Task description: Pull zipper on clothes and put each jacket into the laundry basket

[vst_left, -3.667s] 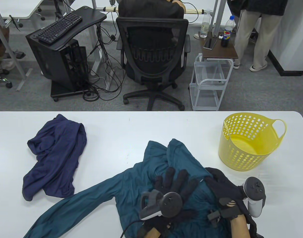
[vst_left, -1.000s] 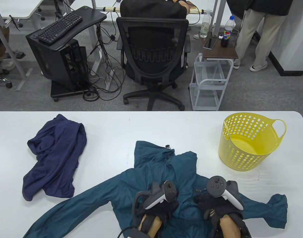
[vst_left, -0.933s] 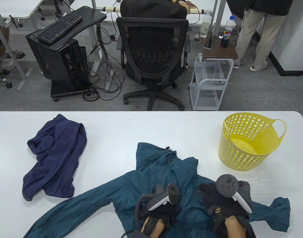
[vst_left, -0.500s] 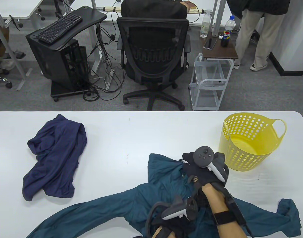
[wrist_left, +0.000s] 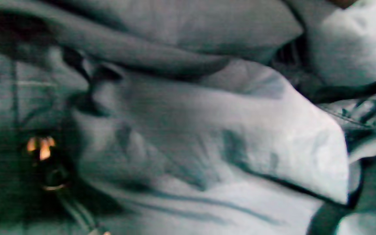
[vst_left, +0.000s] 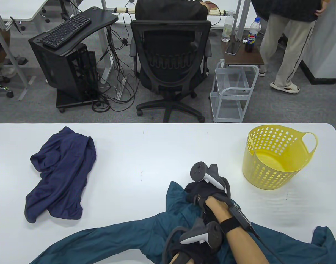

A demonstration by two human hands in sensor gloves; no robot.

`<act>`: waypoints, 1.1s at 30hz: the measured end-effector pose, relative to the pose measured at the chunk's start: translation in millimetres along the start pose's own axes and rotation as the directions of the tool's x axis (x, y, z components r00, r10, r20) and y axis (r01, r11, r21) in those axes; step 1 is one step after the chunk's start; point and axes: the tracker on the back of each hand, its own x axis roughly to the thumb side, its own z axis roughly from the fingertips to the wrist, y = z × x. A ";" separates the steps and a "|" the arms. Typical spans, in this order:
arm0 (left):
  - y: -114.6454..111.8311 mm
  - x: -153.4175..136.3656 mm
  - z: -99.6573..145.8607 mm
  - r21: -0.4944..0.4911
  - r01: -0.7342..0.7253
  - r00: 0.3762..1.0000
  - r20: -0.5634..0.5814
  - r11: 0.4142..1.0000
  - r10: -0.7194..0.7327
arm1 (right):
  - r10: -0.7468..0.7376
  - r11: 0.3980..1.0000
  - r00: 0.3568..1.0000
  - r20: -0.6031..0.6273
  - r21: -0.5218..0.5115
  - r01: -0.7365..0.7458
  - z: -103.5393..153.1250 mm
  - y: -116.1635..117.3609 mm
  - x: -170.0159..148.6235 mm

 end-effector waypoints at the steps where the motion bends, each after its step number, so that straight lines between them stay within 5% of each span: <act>1: 0.7 -1.0 0.8 0.005 -0.002 1.000 -0.010 1.000 0.002 | -0.077 0.996 0.997 0.021 -0.035 0.078 2.3 -9.9 1.0; 4: 6.1 -6.4 7.1 0.050 -0.027 0.997 -0.070 0.998 0.030 | -0.430 0.876 0.896 0.107 -0.193 0.443 16.3 -53.5 -5.0; 5: 9.1 -8.8 10.0 0.076 -0.036 0.996 -0.079 0.996 0.042 | -0.549 0.782 0.823 0.144 -0.257 0.567 23.2 -69.9 -9.9; 9: 16.6 -16.6 17.4 0.150 -0.081 0.990 -0.101 0.985 0.096 | -0.768 0.470 0.602 0.219 -0.445 0.762 43.0 -104.6 -32.2; 10: 17.1 -17.8 17.8 0.157 -0.083 0.989 -0.105 0.984 0.100 | -0.779 0.442 0.585 0.225 -0.465 0.767 44.1 -107.0 -35.9; 14: 20.1 -26.4 18.0 0.157 -0.116 0.985 -0.112 0.981 0.134 | -0.747 0.578 0.654 0.120 -0.370 0.728 43.7 -102.6 -50.1; 21: 32.0 -58.9 28.5 0.261 -0.169 0.950 -0.215 0.950 0.228 | -0.671 0.708 0.741 0.000 -0.299 0.640 52.6 -79.0 -65.8; 27: 39.0 -107.2 33.6 0.473 -0.194 0.867 -0.326 0.860 0.375 | -0.280 0.952 0.948 -0.151 -0.171 0.253 49.2 -44.9 -61.5; 33: 31.7 -117.2 11.6 0.475 -0.144 0.881 -0.338 0.868 0.331 | 0.015 0.996 1.000 -0.024 0.085 -0.013 41.7 18.3 -38.7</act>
